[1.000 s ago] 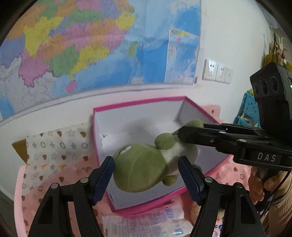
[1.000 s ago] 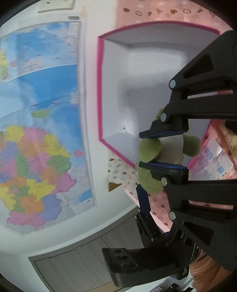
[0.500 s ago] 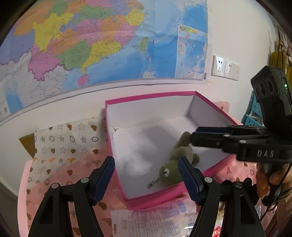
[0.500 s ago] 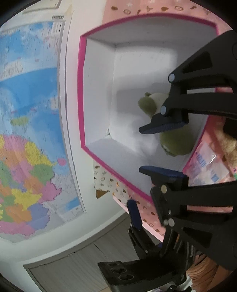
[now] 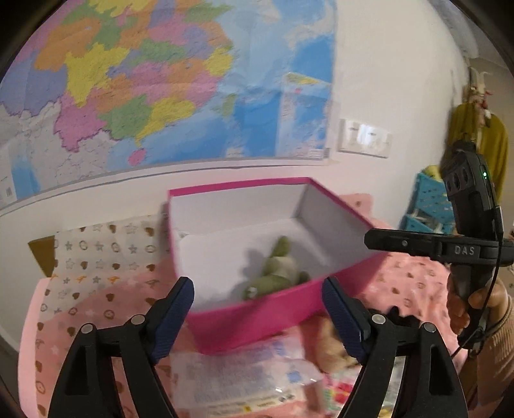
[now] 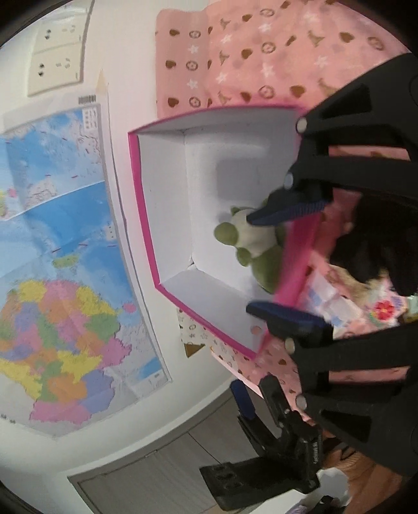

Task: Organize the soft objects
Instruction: 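Grasp the black plush with the right tool and lift it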

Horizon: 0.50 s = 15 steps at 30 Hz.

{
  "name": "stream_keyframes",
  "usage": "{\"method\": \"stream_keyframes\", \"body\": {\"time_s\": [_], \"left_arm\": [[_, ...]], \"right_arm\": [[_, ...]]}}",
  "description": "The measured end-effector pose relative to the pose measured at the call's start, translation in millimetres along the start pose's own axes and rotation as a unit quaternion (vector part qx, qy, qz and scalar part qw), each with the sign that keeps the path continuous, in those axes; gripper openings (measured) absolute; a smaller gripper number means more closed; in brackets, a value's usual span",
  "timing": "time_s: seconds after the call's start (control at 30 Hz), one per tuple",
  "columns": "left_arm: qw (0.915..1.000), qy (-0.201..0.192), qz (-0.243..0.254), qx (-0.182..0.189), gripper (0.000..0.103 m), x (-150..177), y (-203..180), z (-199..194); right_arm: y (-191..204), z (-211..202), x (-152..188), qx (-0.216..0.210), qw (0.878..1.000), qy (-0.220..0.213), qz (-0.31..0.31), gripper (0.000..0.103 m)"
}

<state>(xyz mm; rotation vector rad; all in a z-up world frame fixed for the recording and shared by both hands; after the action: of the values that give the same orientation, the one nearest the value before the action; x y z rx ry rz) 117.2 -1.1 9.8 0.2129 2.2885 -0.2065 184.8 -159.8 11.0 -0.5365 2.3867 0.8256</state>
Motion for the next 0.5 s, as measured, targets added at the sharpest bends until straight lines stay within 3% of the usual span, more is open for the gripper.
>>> {"method": "stream_keyframes", "body": {"time_s": [0.17,0.27,0.5], "left_arm": [[0.9983,0.003,0.039,0.043,0.085,15,-38,-2],[0.9961,0.017,0.070,0.051,0.085,27,-61,8],[0.9913,0.063,0.079,0.084,0.084,46,-87,38]], "right_arm": [[7,-24,41,0.016,1.000,0.010,-0.020,0.068],[6,-31,69,0.035,0.999,0.021,-0.026,0.075],[11,-20,106,0.092,0.993,0.052,-0.060,0.077]]}}
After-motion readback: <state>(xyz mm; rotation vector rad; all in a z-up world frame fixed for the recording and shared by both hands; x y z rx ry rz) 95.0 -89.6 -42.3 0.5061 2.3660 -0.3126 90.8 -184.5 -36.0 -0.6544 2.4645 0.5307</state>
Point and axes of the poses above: each gripper's, at about its wrist camera, not at the fingertips, and z roughly the way its jaws point, y to its left, x to its underside, the point moved 7 cm from there along z, roughly the way its jaws point, and after that the axes turned 9 degrees about y, right-handed, at the moved point
